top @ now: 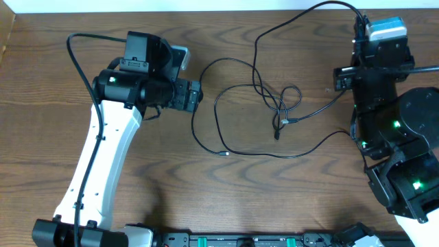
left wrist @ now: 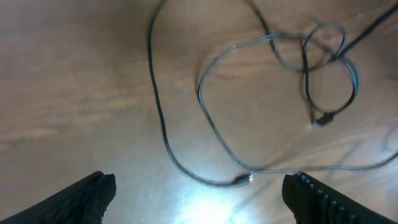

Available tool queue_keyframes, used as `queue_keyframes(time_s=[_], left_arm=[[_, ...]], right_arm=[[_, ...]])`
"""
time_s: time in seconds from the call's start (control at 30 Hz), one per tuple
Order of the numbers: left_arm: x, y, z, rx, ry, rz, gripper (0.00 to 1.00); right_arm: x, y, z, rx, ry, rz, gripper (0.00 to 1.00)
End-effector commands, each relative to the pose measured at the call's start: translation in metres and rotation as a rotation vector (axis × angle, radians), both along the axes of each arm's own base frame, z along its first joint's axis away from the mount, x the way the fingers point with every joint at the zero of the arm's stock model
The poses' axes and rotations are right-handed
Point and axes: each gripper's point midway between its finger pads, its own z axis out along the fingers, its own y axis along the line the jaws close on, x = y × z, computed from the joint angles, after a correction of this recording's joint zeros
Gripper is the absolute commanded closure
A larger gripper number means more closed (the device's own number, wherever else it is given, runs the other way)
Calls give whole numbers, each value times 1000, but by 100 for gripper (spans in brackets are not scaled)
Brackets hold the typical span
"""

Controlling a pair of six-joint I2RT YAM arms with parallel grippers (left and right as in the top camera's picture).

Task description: Untangle cables

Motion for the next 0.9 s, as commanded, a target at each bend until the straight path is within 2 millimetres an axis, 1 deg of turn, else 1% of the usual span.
queue_keyframes(time_s=[0.0, 0.1, 0.17, 0.23, 0.33, 0.4, 0.53, 0.63, 0.73, 0.87], left_arm=[[6, -7, 5, -32, -18, -15, 9], [6, -12, -2, -30, -3, -50, 9], [6, -16, -12, -9, 13, -96, 9], [8, -22, -26, 4, 43, -125, 9], [8, -34, -52, 37, 91, -210, 9], [5, -46, -71, 65, 117, -300, 9], [2, -65, -95, 97, 122, -460, 9], [1, -81, -102, 86, 98, -556, 9], [10, -95, -109, 92, 45, -607, 9], [35, -108, -112, 93, -55, -611, 9]], right_arm=[[-12, -10, 14, 36, -36, -15, 99], [-17, -12, 18, 43, -50, -15, 99], [-20, -13, 22, 48, -60, -15, 99], [-23, -15, 24, 52, -68, -15, 99], [-27, -17, 27, 57, -78, -14, 99], [-29, -18, 29, 59, -84, -14, 99], [-33, -19, 31, 62, -90, -14, 99], [-35, -20, 33, 66, -95, -14, 99], [-36, -21, 34, 85, -98, -10, 99], [-37, -20, 34, 95, -98, -3, 99]])
